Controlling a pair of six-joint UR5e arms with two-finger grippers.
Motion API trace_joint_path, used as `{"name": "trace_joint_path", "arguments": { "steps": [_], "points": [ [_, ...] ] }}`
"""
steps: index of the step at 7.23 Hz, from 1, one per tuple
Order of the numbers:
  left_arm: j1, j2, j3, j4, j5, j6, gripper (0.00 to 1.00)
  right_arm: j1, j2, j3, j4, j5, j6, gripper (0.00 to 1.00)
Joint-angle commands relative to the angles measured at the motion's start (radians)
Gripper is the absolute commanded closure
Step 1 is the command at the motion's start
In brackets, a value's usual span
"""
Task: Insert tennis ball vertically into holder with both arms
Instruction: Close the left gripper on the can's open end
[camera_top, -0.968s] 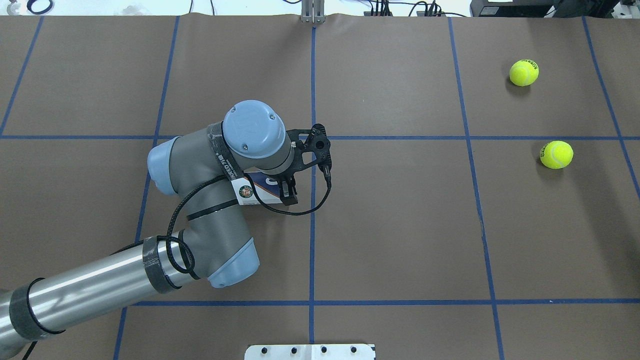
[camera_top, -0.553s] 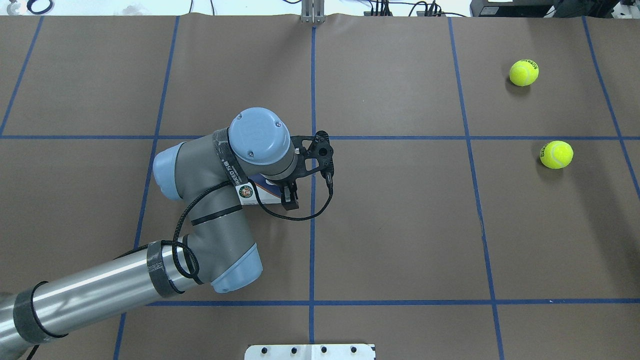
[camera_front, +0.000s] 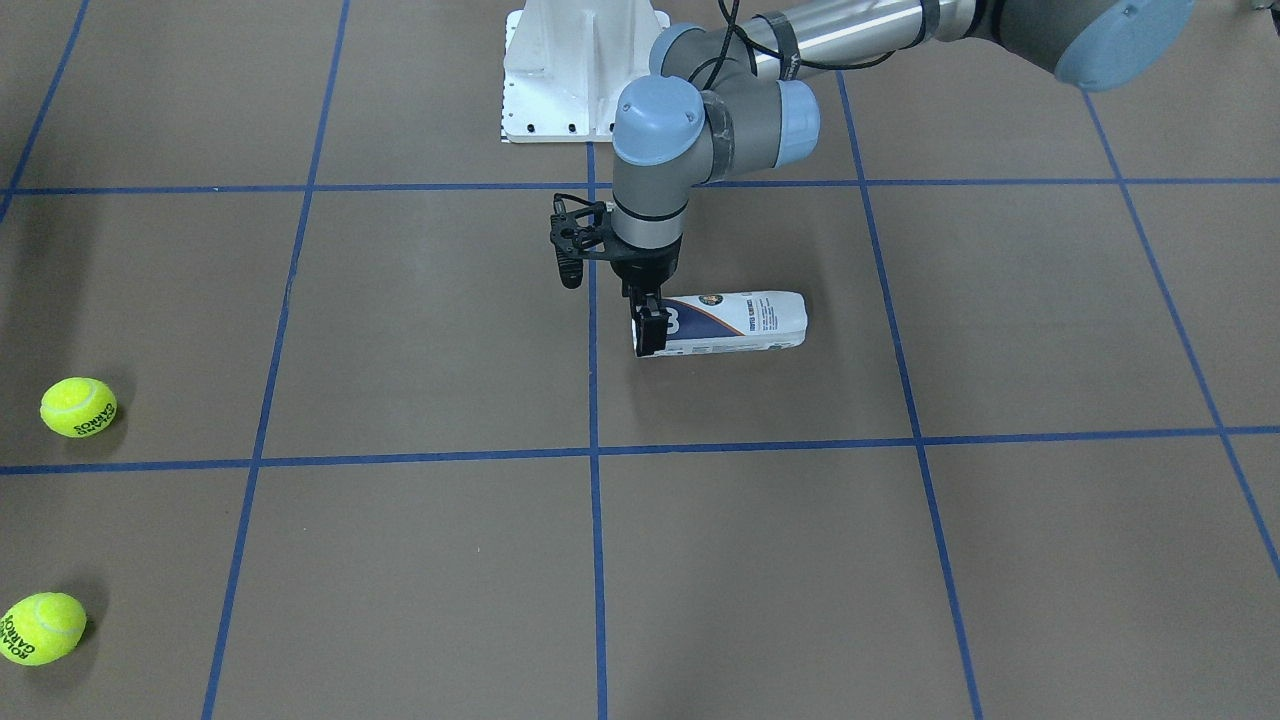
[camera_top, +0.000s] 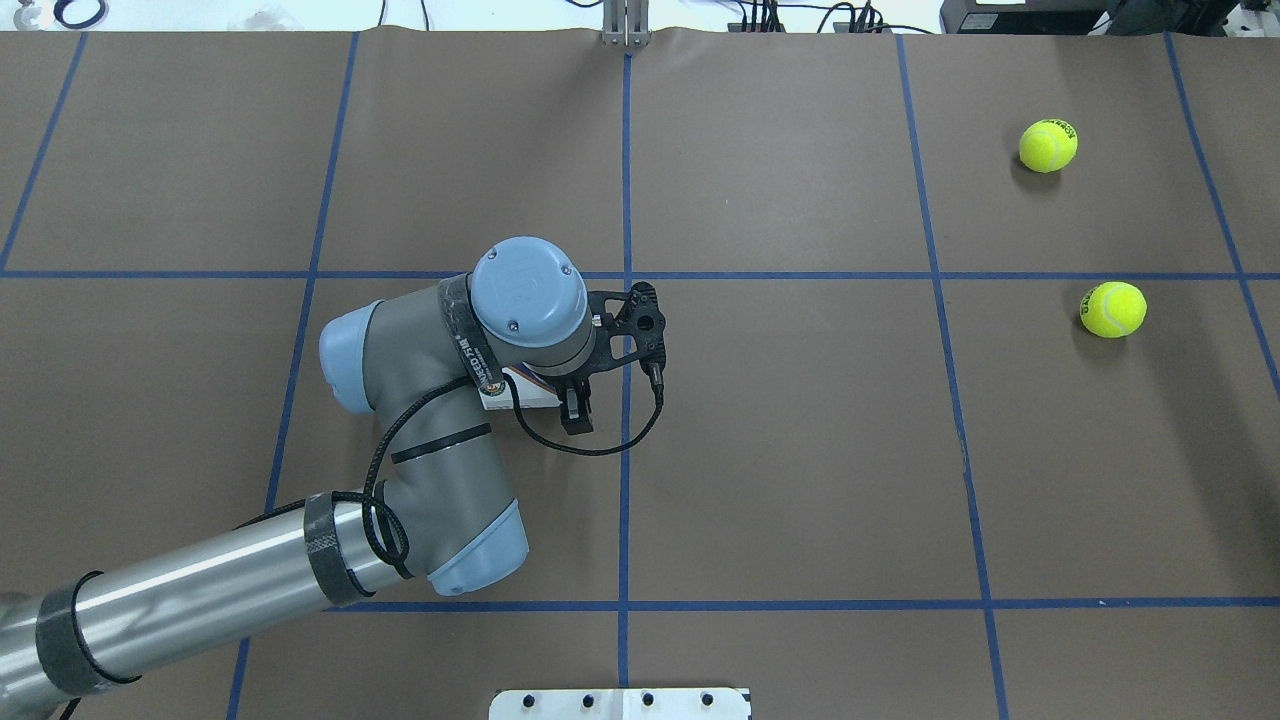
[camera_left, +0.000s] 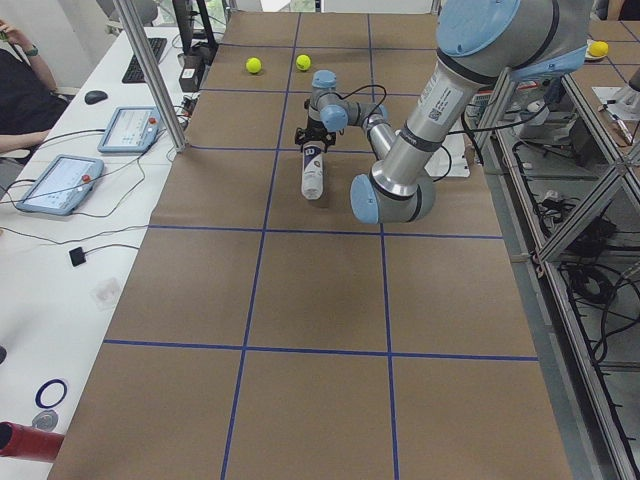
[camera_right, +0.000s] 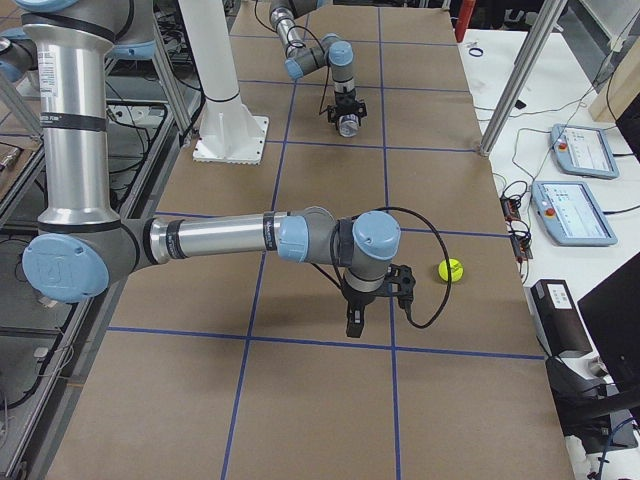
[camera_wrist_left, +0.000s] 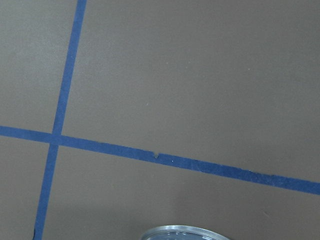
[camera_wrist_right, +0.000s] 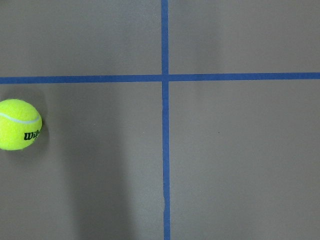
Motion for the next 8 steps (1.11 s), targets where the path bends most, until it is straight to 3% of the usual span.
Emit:
{"name": "trace_joint_path", "arguments": {
  "steps": [1, 2, 5, 6, 7, 8],
  "points": [
    [0.003, 0.001, 0.003, 0.001, 0.006, -0.001, 0.02, 0.000, 0.000, -0.001, 0.000, 0.000, 0.000, 0.00],
    [0.003, 0.001, 0.003, 0.001, 0.007, -0.002, 0.17, 0.000, 0.000, -0.001, 0.000, 0.000, 0.001, 0.00],
    [-0.020, 0.001, -0.050, 0.005, 0.040, -0.007, 0.80, 0.000, 0.001, 0.006, 0.000, 0.002, 0.004, 0.00],
    [-0.037, -0.002, -0.114, 0.014, 0.041, -0.016, 0.89, 0.000, 0.003, 0.009, 0.000, 0.002, 0.004, 0.00],
    [-0.041, -0.001, -0.176, 0.005, 0.070, -0.093, 0.91, 0.000, 0.003, 0.013, 0.000, 0.002, 0.004, 0.00],
    [-0.035, -0.002, -0.204, -0.074, 0.149, -0.257, 0.94, 0.000, 0.004, 0.013, 0.000, 0.002, 0.004, 0.00]
  ]
}}
